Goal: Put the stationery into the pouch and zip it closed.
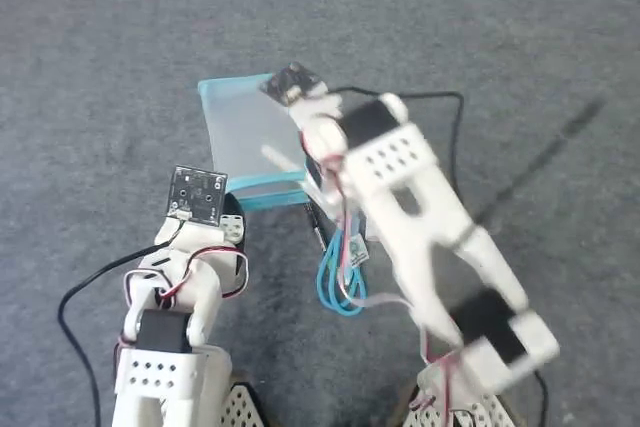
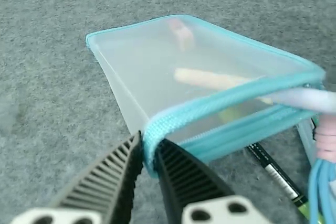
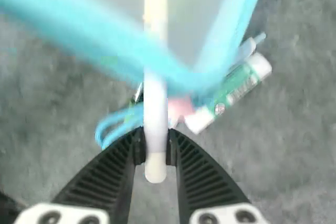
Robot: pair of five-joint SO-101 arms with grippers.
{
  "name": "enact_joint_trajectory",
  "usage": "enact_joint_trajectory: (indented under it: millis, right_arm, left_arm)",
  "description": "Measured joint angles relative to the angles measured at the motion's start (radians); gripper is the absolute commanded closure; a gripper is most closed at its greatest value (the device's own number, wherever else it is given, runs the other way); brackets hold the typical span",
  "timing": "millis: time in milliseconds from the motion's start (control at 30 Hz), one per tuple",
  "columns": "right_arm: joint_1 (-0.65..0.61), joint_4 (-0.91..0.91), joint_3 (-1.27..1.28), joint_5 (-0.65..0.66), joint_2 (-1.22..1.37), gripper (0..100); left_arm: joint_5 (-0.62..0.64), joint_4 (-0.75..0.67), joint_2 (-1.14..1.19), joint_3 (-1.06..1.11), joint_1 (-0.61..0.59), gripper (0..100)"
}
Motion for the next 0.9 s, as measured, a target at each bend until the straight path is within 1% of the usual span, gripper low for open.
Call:
enact_joint_trajectory:
  millis: [33, 100, 200, 333, 467, 567, 700, 833, 900]
  right_arm:
    - [-0.008, 0.000, -0.058, -0.018, 0.055, 96.5]
    - [-0.029, 0.003, -0.170, -0.040, 0.164, 88.9]
    - [-0.055, 0.064, -0.330, -0.054, 0.285, 78.9]
    - [-0.077, 0.140, -0.486, -0.055, 0.315, 77.4]
    - [-0.075, 0.144, -0.517, -0.055, 0.262, 77.2]
    - [-0.061, 0.144, -0.465, -0.055, 0.150, 77.2]
    - [-0.060, 0.144, -0.319, -0.046, 0.006, 77.4]
    - [-0.005, 0.132, -0.092, -0.041, -0.130, 77.5]
    - [0.034, 0.071, 0.068, -0.038, -0.195, 77.5]
  left_arm:
    - [0.000, 0.000, 0.000, 0.000, 0.000, 99]
    - [0.000, 0.000, 0.000, 0.000, 0.000, 99]
    - [0.000, 0.000, 0.000, 0.000, -0.006, 99]
    - [0.005, -0.003, 0.000, 0.000, -0.005, 99]
    - [0.006, -0.006, 0.000, 0.000, -0.005, 99]
    - [0.002, -0.006, 0.000, 0.000, -0.006, 99]
    - [0.003, -0.006, 0.000, 0.000, -0.006, 99]
    - [0.003, -0.006, 0.000, 0.000, -0.006, 99]
    - [0.003, -0.006, 0.000, 0.000, -0.006, 99]
